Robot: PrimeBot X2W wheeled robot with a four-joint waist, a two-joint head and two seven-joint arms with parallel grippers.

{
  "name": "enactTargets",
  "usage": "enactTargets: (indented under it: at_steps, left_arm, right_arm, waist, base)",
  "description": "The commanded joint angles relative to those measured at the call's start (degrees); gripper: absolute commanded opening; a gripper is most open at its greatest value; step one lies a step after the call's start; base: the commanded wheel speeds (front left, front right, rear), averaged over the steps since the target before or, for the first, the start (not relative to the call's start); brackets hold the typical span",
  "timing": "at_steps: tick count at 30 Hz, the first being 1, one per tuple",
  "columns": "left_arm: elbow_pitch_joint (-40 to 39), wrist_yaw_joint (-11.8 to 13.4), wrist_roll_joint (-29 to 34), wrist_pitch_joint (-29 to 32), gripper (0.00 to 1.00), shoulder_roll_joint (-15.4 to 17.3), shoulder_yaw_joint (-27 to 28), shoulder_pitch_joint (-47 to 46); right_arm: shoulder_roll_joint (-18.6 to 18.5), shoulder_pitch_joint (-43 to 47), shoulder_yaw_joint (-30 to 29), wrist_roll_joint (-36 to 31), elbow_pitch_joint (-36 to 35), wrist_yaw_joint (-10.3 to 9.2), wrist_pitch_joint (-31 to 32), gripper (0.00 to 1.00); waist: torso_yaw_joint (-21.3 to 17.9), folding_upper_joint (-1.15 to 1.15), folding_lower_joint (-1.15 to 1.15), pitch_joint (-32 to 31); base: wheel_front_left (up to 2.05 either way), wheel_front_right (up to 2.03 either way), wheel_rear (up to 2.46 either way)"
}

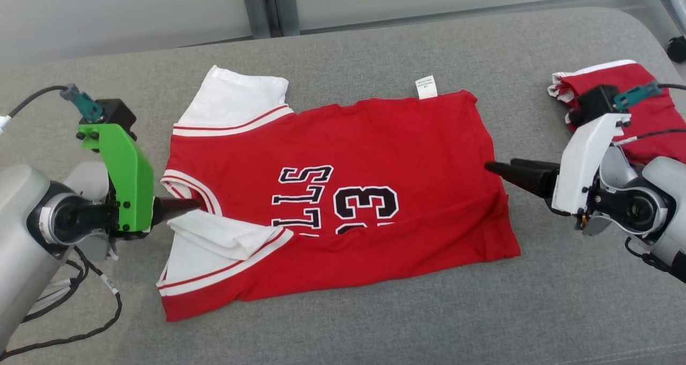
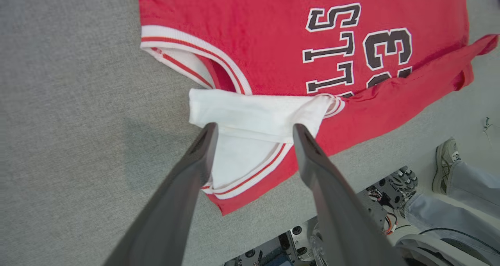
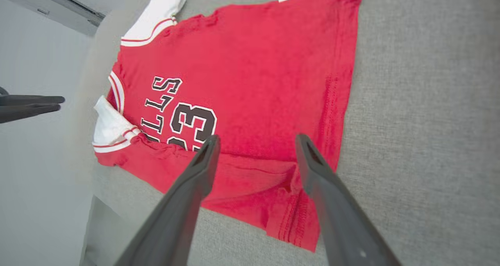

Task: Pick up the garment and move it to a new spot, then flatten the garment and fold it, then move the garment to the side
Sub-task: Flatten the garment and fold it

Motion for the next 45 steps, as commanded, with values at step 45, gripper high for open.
enactTargets:
  at_steps: [45]
  left_arm:
    - [-15.3,7.0,44.3,-62.5,1.00,-18.2,37.6,51.7]
  right_arm:
    - [24.1,47.5,-54.1,-60.9,-6.3,0.01,-28.6,1.00]
  waist:
    - [2.2,0.00,0.00,-8.1]
  base:
    - [0.00,0.00,0.00]
